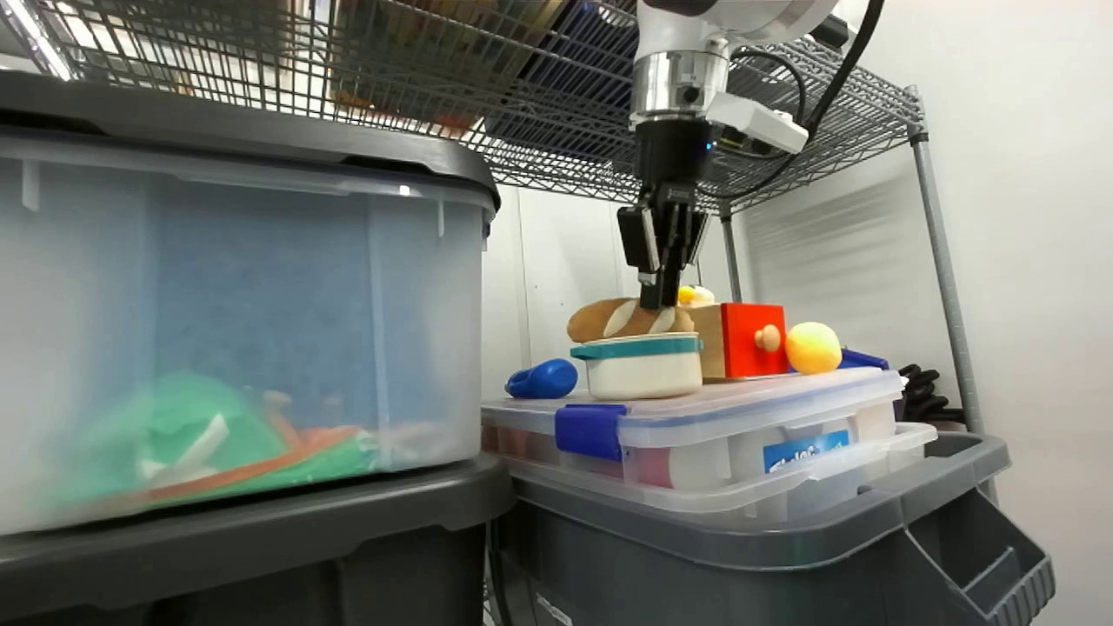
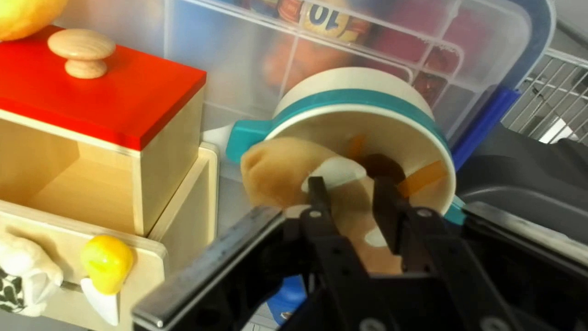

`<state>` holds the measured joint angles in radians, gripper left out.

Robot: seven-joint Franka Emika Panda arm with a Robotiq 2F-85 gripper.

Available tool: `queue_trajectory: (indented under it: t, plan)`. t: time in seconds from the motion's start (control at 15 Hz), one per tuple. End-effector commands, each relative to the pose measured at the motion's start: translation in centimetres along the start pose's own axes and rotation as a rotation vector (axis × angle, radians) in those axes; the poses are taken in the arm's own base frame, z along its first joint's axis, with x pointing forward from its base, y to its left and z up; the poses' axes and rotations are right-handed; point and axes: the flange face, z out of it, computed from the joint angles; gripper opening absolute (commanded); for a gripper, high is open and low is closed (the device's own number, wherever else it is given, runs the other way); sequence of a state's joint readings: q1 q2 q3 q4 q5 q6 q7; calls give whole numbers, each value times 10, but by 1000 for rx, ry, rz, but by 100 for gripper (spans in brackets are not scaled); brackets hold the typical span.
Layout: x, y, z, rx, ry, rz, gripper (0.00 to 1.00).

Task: Put the brown object inside the pot

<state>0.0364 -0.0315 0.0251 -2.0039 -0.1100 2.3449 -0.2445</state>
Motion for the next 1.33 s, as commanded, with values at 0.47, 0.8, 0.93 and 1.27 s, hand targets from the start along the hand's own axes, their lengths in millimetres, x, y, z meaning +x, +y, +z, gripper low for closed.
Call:
queue_trajectory:
  t: [0.47,0.8,0.93,1.27]
  plan:
    - [-2,2,-35,8,29,28,100]
    - [-27,11,-59,14,36,80,100]
    - [-42,18,-64,22,28,109,100]
    - [-77,35,-70,38,16,170,100]
